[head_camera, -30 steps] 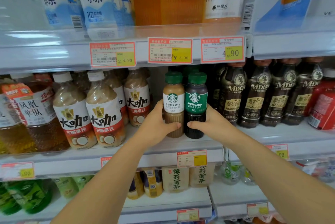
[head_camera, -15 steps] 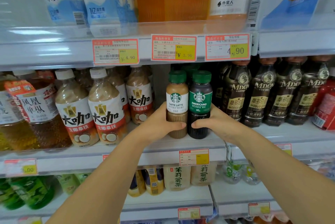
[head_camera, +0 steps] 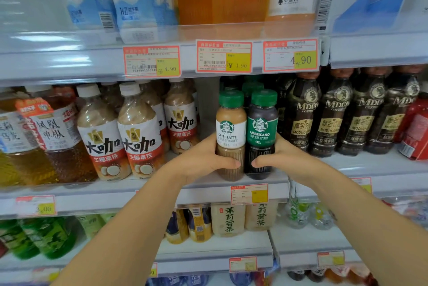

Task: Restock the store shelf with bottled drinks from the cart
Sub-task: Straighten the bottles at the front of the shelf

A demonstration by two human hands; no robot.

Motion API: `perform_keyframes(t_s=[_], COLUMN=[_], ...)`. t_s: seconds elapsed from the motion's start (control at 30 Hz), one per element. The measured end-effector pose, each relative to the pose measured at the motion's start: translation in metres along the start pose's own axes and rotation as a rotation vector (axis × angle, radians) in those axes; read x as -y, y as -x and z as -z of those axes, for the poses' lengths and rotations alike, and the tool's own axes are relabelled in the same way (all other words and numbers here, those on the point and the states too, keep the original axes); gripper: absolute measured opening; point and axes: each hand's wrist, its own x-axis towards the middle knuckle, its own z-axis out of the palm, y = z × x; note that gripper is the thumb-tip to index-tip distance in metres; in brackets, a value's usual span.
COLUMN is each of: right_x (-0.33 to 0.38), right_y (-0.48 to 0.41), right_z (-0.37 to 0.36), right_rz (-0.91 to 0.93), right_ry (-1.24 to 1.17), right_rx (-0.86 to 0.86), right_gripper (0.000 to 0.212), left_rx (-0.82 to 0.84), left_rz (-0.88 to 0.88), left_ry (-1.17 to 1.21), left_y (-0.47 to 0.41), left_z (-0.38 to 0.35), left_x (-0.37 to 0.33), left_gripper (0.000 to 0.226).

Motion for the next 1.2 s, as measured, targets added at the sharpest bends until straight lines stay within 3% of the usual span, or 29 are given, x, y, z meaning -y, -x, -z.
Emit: perform_keyframes(t_s=[0.23,0.43,0.9,1.07,1.2], right_x=[0.000,-0.002,-0.006,-0.003,-0.011], right_y=[0.008,0.009,0.004,0.018,0.029], right_z=[0.004,-0.005,0.005,0.007,-0.003], right_rz=[0.102,0.186,0.200,0.255,0.286], right_ry=[-0.133,0.026,0.131,0.155,0.266], right_rx=[-0.033,-0.120,-0.205,-0.289,-0.381], right_gripper=[0.093,0.086,0.080,0.087,0.080], left_rx=[-0.018,0.020,-0.013,-0.129,-0.265], left_rz=[-0.033,-0.009,-0.048,-0.037,-0.082], left_ry=[-0.016,0.155,0.131,-0.029,-0.262], left_y=[0.008,-0.002,-0.013,-0.001,0.009], left_z=[0.009,0.003,-0.016,-0.008,-0.011], left_x=[0.000,-0.006,-0.003,-0.003,0.006], left_gripper=[0.061,0.059,0.046,0.080,0.069])
